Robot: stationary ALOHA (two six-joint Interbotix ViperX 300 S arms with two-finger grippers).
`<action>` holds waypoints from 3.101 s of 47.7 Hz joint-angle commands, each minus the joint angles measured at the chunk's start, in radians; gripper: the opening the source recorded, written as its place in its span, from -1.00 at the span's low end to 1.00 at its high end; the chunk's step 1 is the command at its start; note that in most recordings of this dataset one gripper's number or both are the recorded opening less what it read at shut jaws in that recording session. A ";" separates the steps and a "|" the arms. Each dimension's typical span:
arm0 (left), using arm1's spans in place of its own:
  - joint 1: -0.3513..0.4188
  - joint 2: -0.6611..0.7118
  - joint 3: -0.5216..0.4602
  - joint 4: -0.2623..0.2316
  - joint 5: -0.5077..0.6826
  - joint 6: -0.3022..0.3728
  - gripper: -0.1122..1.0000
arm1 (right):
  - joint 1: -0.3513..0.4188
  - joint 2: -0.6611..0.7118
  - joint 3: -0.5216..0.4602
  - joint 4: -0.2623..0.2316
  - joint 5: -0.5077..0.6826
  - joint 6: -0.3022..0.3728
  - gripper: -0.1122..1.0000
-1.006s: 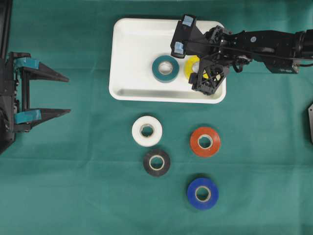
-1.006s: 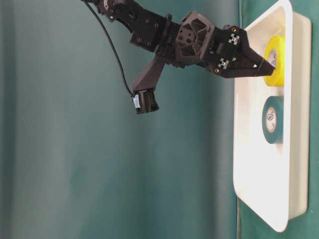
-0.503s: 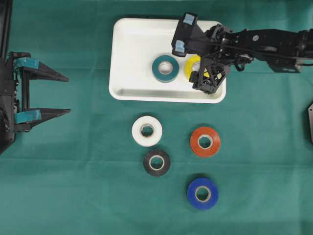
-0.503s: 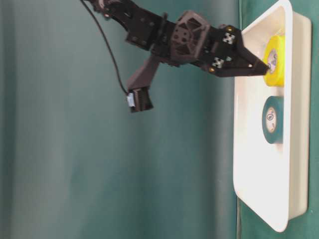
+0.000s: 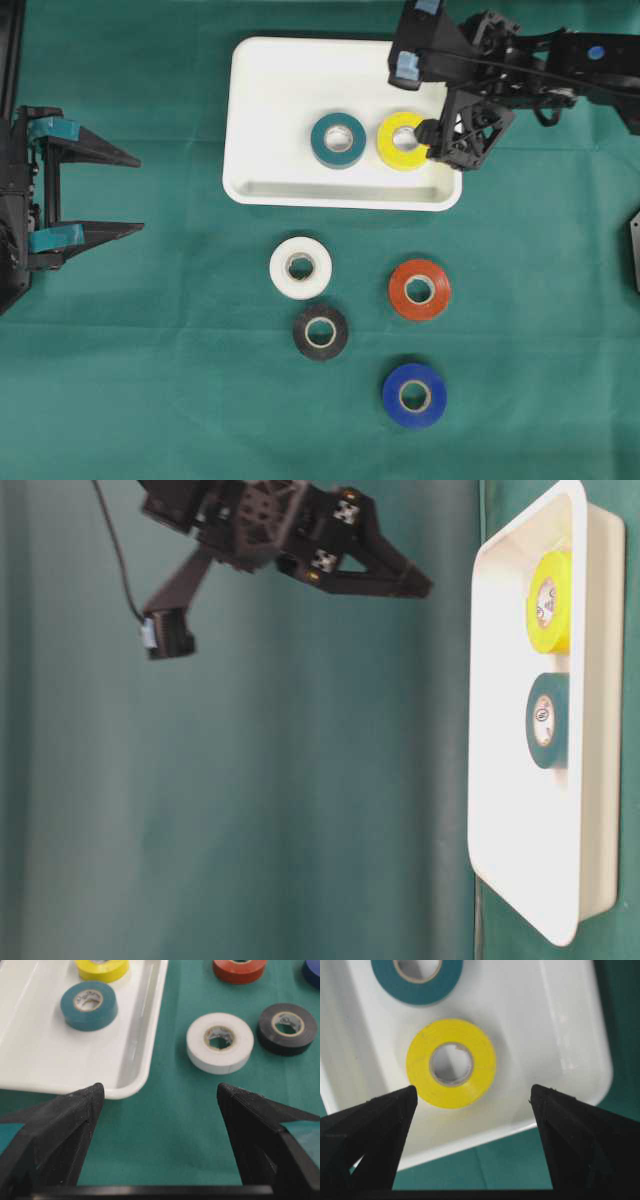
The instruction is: Pick up the tape from a random location and place it into the white case.
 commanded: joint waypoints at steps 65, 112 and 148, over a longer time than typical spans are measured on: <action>0.003 0.006 -0.014 -0.002 -0.008 -0.002 0.89 | 0.287 -0.235 0.133 0.006 -0.137 0.057 0.75; 0.003 0.006 -0.011 -0.002 -0.025 -0.002 0.89 | 0.287 -0.637 0.634 0.006 -0.518 0.060 0.75; -0.052 0.005 -0.012 -0.002 -0.014 -0.003 0.89 | 0.285 -0.638 0.664 0.017 -0.571 0.060 0.75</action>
